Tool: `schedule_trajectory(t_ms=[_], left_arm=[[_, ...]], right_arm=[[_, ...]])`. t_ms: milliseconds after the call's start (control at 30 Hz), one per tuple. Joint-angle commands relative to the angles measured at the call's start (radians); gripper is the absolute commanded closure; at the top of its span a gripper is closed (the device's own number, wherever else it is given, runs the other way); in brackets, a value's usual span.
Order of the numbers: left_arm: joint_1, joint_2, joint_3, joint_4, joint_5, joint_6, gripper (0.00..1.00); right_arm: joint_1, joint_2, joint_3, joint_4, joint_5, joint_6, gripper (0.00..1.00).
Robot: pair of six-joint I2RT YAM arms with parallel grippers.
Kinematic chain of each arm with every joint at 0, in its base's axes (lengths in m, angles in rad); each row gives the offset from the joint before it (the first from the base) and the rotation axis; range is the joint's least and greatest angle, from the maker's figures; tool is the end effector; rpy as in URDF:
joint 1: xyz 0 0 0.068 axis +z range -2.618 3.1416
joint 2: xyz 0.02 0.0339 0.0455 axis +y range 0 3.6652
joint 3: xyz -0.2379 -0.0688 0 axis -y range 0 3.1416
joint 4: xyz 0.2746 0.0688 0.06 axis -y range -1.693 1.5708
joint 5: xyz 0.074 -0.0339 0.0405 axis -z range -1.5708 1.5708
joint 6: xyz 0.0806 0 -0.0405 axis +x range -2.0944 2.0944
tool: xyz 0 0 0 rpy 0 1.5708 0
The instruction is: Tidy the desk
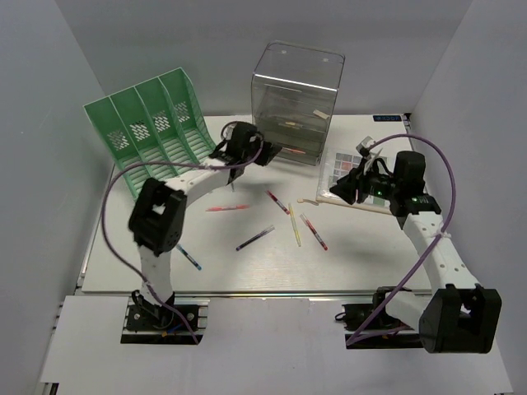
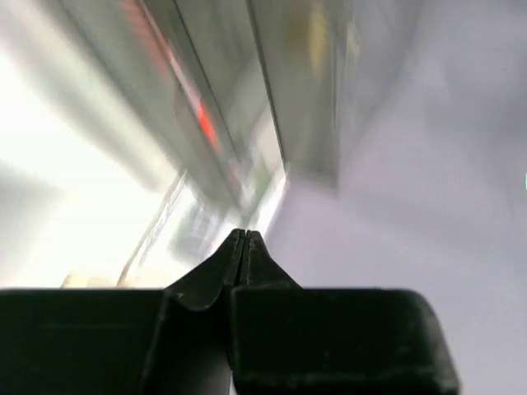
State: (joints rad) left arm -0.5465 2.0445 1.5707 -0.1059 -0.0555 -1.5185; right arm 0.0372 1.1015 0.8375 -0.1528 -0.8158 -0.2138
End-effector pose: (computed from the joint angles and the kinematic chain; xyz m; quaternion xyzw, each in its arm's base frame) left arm 0.4547 -0.2714 0.1687 -0.4224 0.7714 -0.3956 0.2646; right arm 0.3089 0.0702 0.2596 -0.3110 0.7362 0.2870 0.5281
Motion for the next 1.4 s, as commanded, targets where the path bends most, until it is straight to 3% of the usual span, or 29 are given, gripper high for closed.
schedule_trajectory(t_ms=[0, 67, 133, 167, 200, 267, 367, 500, 667, 1367], left_arm=[[0.031, -0.284, -0.312, 0.426, 0.265, 0.22, 0.89], [0.052, -0.456, -0.575, 0.571, 0.38, 0.311, 0.8], [0.086, -0.621, -0.693, 0.631, 0.44, 0.487, 0.65], [0.086, -0.668, -0.746, 0.591, 0.441, 0.556, 0.45], [0.1, -0.711, -0.759, 0.463, 0.441, 0.695, 0.37], [0.109, -0.801, -0.767, 0.318, 0.454, 0.847, 0.26], [0.109, -0.866, -0.77, 0.166, 0.436, 1.114, 0.2], [0.109, -0.912, -0.779, 0.034, 0.353, 1.27, 0.18], [0.109, -0.994, -0.782, -0.015, 0.289, 1.334, 0.17], [0.109, -1.041, -0.779, -0.046, 0.278, 1.35, 0.16]], right_arm=[[0.038, 0.021, 0.02, -0.019, -0.019, -0.032, 0.52], [0.087, 0.044, 0.041, -0.036, 0.006, -0.036, 0.5], [0.157, 0.09, 0.058, -0.079, 0.073, -0.05, 0.48], [0.179, 0.107, 0.069, -0.089, 0.107, -0.065, 0.48], [0.2, 0.142, 0.072, -0.099, 0.177, -0.073, 0.48], [0.285, 0.214, 0.103, -0.151, 0.277, -0.093, 0.46], [0.38, 0.325, 0.161, -0.246, 0.412, -0.108, 0.41], [0.463, 0.418, 0.224, -0.303, 0.549, -0.082, 0.36], [0.523, 0.523, 0.299, -0.364, 0.644, -0.026, 0.38], [0.598, 0.738, 0.368, -0.358, 0.678, 0.056, 0.59]])
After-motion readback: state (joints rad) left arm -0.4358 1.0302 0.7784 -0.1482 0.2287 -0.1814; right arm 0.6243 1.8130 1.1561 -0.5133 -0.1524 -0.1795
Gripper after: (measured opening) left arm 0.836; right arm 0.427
